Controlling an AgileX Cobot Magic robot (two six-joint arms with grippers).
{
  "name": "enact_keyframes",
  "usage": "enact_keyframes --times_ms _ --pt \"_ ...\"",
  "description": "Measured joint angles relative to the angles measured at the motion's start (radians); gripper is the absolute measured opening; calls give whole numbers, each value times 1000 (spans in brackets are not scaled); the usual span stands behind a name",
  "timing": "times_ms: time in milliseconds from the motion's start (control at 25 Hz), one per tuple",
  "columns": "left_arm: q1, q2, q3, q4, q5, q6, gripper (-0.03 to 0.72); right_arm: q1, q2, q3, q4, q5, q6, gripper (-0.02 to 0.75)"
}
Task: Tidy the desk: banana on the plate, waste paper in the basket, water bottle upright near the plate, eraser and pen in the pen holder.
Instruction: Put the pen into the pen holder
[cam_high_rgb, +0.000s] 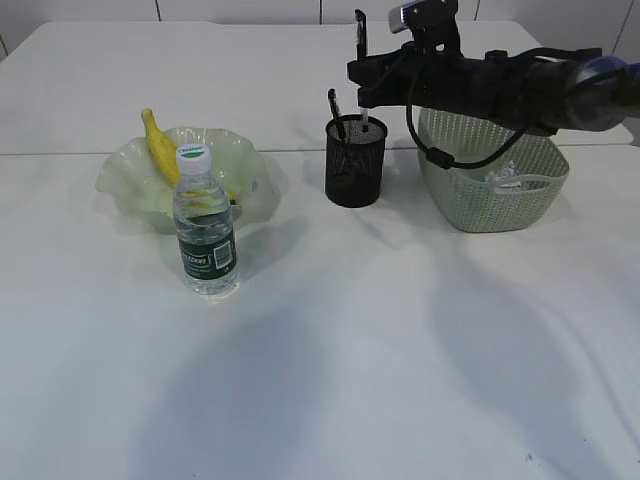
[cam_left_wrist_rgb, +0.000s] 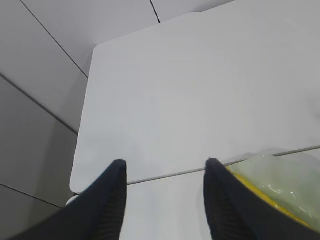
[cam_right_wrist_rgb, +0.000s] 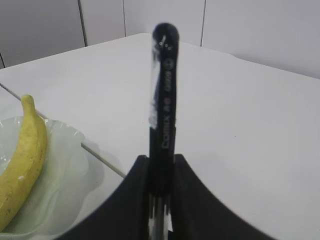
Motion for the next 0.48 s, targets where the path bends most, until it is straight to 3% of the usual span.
enact_keyframes --times_ms 480 --pt "0 0 0 0 2 -1 329 0 35 -26 2 25 -2 87"
